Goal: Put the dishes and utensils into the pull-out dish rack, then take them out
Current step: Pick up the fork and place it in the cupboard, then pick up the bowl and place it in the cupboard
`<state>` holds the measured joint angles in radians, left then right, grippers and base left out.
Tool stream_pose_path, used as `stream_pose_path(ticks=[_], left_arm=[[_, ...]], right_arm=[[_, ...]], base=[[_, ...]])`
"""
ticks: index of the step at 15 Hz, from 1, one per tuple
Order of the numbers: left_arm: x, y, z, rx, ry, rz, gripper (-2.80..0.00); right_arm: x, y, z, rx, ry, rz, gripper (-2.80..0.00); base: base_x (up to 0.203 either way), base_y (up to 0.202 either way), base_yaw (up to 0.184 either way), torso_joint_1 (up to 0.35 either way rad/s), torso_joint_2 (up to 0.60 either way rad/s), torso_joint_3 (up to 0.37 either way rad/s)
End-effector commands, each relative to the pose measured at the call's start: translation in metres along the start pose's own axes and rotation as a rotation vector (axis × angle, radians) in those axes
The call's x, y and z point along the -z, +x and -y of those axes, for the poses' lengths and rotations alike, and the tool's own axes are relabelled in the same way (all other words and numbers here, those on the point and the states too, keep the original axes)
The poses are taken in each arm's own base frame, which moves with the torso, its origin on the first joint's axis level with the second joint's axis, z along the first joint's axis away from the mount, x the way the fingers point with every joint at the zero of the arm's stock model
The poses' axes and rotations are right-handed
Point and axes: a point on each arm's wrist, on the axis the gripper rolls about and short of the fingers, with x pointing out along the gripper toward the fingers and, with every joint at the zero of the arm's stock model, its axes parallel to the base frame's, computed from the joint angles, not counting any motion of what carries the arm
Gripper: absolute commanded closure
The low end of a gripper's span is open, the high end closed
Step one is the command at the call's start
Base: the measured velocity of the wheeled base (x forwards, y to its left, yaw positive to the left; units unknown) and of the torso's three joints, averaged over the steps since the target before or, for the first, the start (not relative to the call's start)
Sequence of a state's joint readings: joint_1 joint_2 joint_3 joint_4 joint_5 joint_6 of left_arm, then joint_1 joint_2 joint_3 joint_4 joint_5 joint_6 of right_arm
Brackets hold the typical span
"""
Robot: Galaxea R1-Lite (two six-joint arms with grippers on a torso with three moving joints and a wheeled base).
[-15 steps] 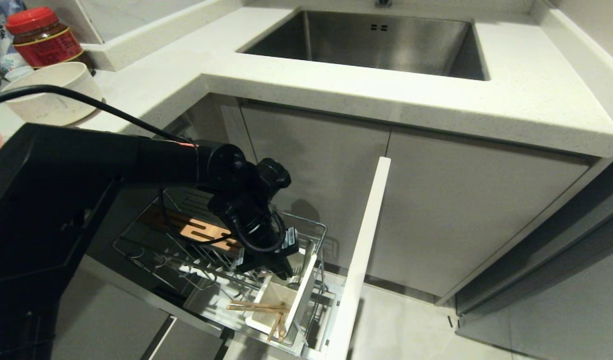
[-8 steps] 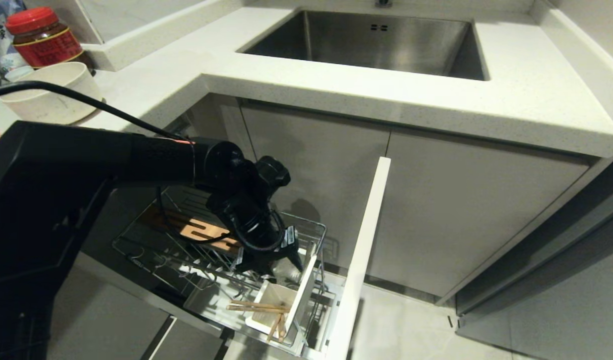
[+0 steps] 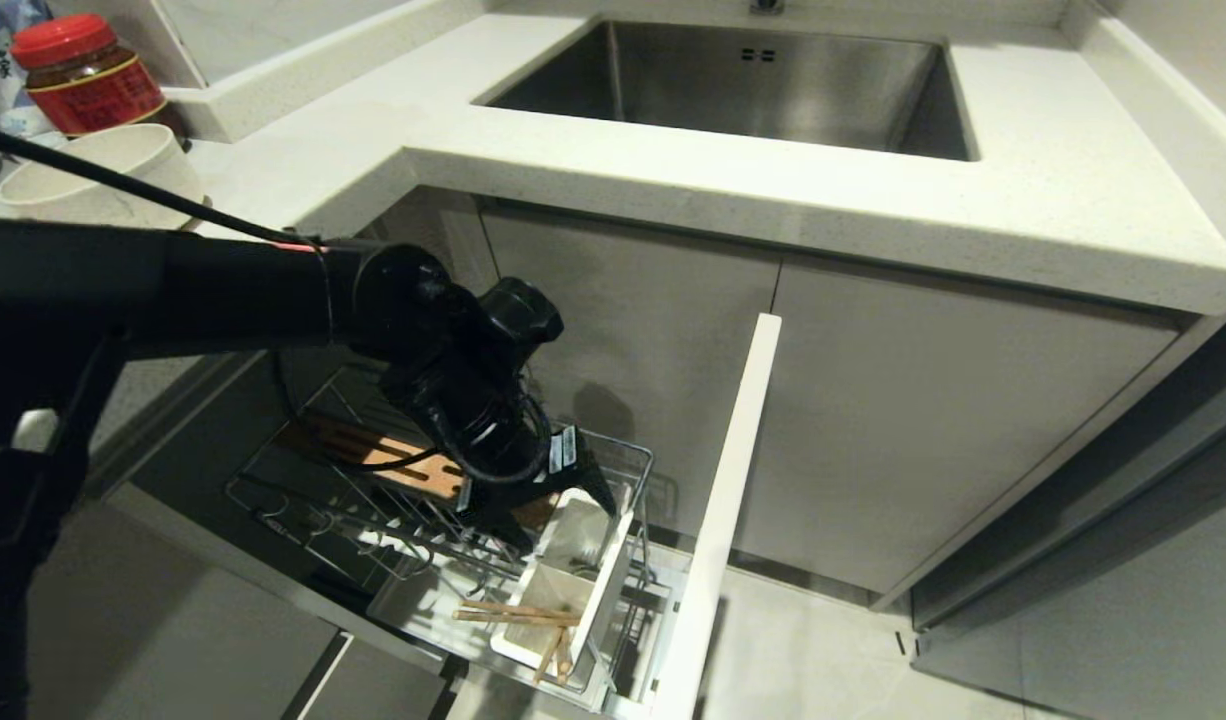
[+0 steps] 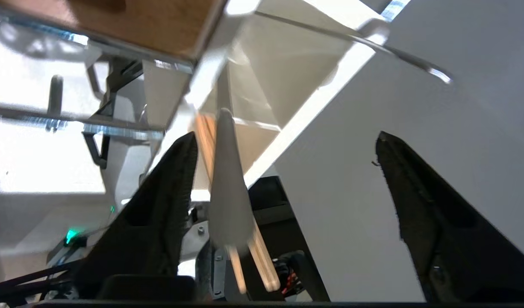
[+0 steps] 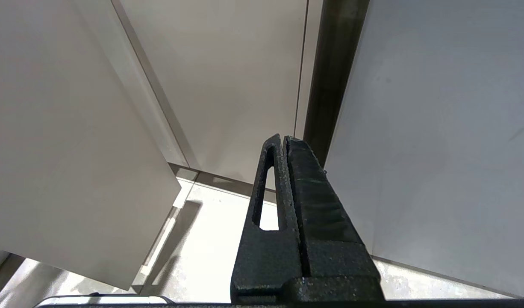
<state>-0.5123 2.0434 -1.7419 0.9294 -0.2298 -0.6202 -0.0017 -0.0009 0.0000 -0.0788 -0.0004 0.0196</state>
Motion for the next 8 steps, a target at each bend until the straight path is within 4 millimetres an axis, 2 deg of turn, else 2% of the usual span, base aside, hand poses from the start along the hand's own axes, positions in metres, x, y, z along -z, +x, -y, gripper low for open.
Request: stream_pose_path(ticks=[1, 2, 3, 8], left_arm=[[0.011, -0.033, 0.001, 0.042, 0.013, 0.062, -2.8], [0.018, -0.05, 0.001, 0.063, 0.023, 0.093, -2.8], [0.025, -0.065, 0.001, 0.084, 0.033, 0.124, 0.0], [0.062, -0.128, -0.004, 0.113, 0.074, 0.313, 0.0]], right_arm=[[0.007, 0.002, 0.0, 0.0, 0.0, -0.026, 0.0], [0.007, 0.002, 0.0, 0.0, 0.0, -0.026, 0.0], [0.007, 0.002, 0.0, 0.0, 0.0, -0.026, 0.0], [0.007, 0.002, 0.0, 0.0, 0.0, -0.026, 0.0]], base=[[0.0, 0.0, 0.0, 0.0, 0.0, 0.0], [0.0, 0.0, 0.0, 0.0, 0.0, 0.0], [0.0, 0.0, 0.0, 0.0, 0.0, 0.0], [0.0, 0.0, 0.0, 0.0, 0.0, 0.0]])
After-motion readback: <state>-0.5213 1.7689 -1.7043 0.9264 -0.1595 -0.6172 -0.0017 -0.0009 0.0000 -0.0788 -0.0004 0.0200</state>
